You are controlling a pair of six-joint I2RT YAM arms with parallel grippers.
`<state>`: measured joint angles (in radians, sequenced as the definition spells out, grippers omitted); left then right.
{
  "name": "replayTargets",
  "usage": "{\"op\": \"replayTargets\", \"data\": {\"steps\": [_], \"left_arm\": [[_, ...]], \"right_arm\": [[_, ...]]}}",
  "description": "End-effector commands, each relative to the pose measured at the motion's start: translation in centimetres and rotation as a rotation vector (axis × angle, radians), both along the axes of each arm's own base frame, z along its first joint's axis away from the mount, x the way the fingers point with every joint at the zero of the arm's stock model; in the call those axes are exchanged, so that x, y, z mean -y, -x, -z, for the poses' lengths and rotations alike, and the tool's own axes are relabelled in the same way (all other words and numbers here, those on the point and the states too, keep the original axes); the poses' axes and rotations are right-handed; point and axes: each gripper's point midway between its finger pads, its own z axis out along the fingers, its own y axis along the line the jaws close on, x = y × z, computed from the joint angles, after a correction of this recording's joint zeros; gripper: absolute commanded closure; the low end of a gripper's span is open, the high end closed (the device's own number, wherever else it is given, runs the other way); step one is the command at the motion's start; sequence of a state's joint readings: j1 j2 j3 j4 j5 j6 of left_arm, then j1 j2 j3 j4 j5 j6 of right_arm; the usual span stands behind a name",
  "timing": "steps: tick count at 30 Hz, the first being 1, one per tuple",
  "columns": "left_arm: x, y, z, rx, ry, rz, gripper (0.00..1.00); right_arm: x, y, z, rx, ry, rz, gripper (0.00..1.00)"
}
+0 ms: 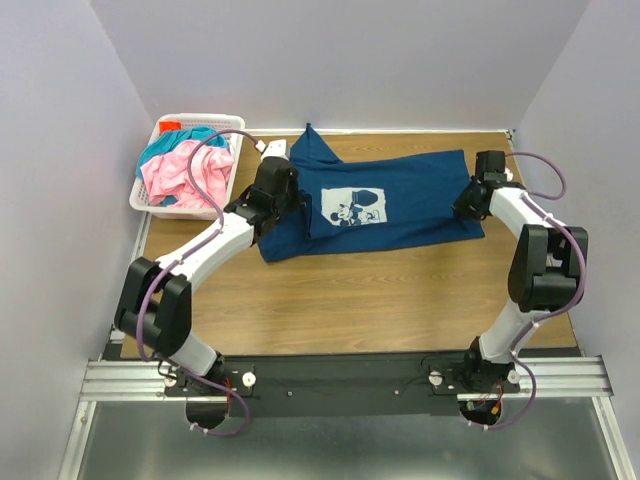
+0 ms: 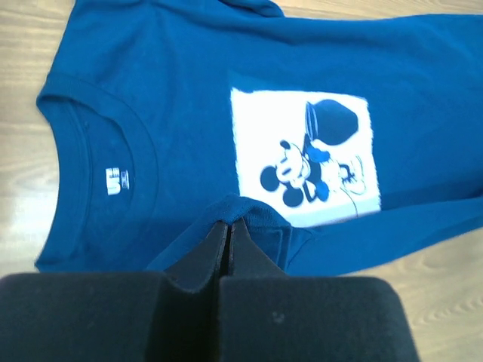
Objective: Fold and stack the t-shirts
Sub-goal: Fold the tshirt
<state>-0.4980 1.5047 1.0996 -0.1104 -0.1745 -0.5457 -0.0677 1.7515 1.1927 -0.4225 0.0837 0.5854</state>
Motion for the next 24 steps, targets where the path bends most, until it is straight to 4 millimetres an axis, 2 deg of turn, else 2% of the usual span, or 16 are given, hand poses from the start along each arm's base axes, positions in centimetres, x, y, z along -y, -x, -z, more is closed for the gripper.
{"op": "replayTargets", "data": {"steps": [1,4,5,7,8,11,12,14,15,16,18,20,21,22,23,24], "left_arm": [[0.3,-2.3,-0.1,0.019,-0.016,0.031,1.0],[0.4,-3.7,1.1,-0.002,-0.031,0.04,1.0],[0.2,-4.4,0.9,0.002,-0.03,0.032,1.0],[-0.3,-5.4,2.7,-0.035,-0.046,0.013,1.0],[-0.4,-6.0,2.5,-0.031,-0.042,0.006,1.0],[-1.4,-8.1,4.3,-0.061,-0.049,-0.022,1.0],[-1.6,-8.6,3.6,-0.05,-0.04,-0.032,0.98],[-2.2,-9.8,5.1,-0.082,-0.049,-0.039,0.77],[-2.3,-10.8,5.5,-0.092,-0.052,-0.046,0.47],[-2.8,-11.4,5.7,-0.093,-0.061,-0.051,0.32],[-3.0,-13.1,4.8,-0.068,-0.06,-0.062,0.02],[-3.4,-14.0,5.4,-0.087,-0.063,-0.062,0.02],[-3.3,-14.6,4.3,-0.066,-0.053,-0.061,0.02],[-3.3,-14.5,3.8,-0.063,-0.049,-0.062,0.02],[-3.5,-14.3,3.4,-0.06,-0.045,-0.067,0.02],[-3.4,-13.4,4.0,-0.075,-0.032,-0.064,0.02]], "right_arm": [[0.6,-1.0,0.1,-0.029,0.019,-0.013,0.97],[0.3,-2.1,0.3,-0.03,0.006,-0.034,0.94],[0.2,-2.3,1.3,-0.052,-0.002,-0.04,0.94],[0.4,-3.6,1.0,-0.04,0.006,-0.044,0.94],[0.7,-3.7,2.0,-0.067,0.014,-0.038,0.91],[1.1,-4.9,2.8,-0.083,0.034,-0.03,0.8],[1.3,-5.2,2.9,-0.088,0.04,-0.026,0.76],[1.9,-6.6,2.1,-0.069,0.075,-0.026,0.63],[2.3,-7.0,2.7,-0.082,0.098,-0.03,0.56],[3.1,-8.3,1.4,-0.05,0.135,-0.016,0.52],[3.3,-9.0,0.8,-0.048,0.152,-0.03,0.39],[3.0,-9.6,-0.6,-0.02,0.152,-0.076,0.27],[2.8,-9.6,-1.1,-0.011,0.15,-0.094,0.23],[2.6,-9.4,-2.8,0.02,0.152,-0.122,0.14],[2.3,-9.1,-3.3,0.028,0.147,-0.141,0.0],[1.6,-7.7,-2.8,0.009,0.122,-0.17,0.0]]}}
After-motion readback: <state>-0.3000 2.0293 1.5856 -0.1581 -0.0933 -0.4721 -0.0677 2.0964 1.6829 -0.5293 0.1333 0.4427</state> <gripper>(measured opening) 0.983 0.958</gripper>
